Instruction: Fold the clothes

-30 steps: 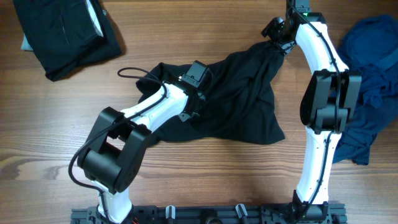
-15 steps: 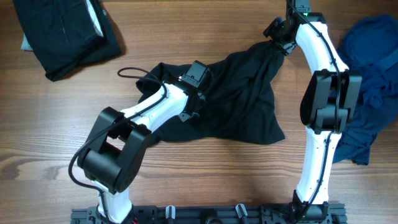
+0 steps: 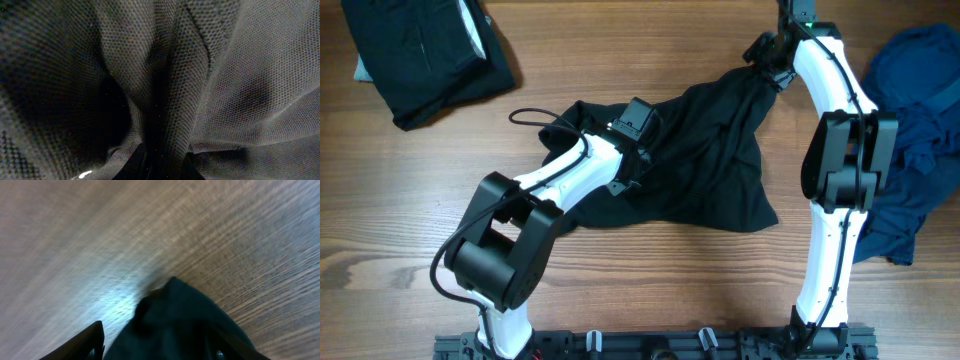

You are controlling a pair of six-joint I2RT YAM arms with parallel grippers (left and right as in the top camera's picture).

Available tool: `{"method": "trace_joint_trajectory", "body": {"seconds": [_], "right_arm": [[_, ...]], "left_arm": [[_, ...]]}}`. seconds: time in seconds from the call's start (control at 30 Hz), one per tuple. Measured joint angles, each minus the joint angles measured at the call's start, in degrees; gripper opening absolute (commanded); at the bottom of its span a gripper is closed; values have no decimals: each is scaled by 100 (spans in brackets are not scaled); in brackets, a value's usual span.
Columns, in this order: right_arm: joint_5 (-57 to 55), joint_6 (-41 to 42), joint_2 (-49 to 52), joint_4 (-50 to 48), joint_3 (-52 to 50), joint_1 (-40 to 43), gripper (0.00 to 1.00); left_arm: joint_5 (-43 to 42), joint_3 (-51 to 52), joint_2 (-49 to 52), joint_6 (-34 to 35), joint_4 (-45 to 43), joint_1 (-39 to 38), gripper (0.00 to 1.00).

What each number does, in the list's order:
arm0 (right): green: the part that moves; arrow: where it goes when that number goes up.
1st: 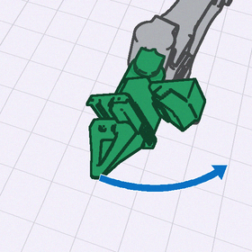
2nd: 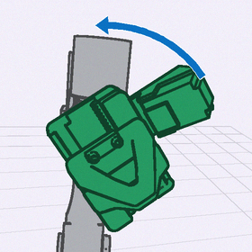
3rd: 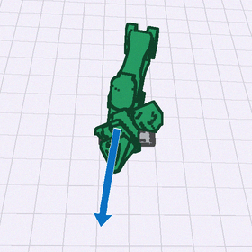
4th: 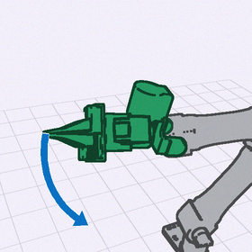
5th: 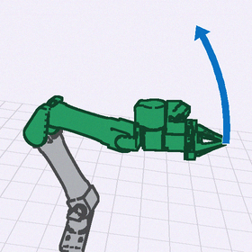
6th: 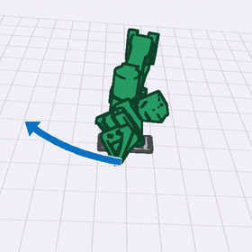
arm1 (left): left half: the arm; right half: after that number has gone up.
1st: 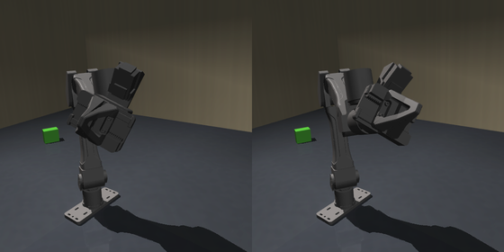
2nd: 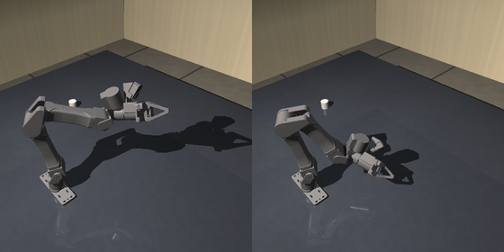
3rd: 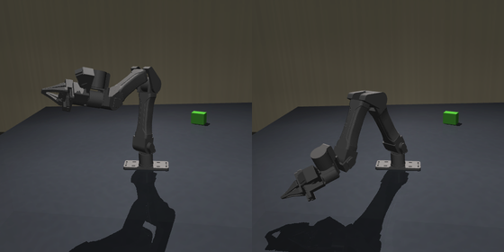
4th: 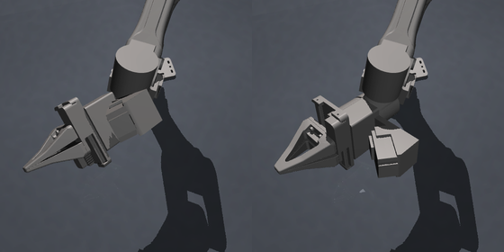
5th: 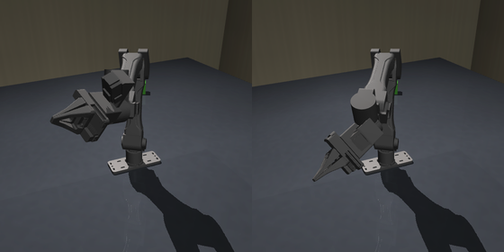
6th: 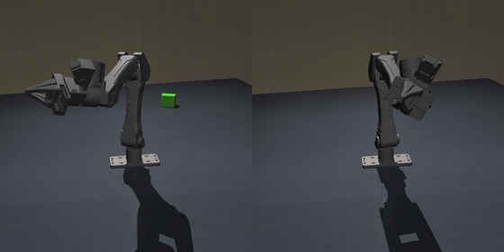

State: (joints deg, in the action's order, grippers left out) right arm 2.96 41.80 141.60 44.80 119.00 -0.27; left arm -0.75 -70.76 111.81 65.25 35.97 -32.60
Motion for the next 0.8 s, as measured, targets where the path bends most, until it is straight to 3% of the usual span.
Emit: {"method": "trace_joint_trajectory", "body": {"seconds": [0.4,0.6,0.8], "right_arm": [[-310,22,70,310,133,-17,50],[-763,-81,70,629,149,-33,46],[-1014,-160,70,793,149,-33,49]], "left_arm": [[0,-2,0,0,4,0,15],[0,-2,0,0,4,0,16],[0,-2,0,0,7,0,17]]}}
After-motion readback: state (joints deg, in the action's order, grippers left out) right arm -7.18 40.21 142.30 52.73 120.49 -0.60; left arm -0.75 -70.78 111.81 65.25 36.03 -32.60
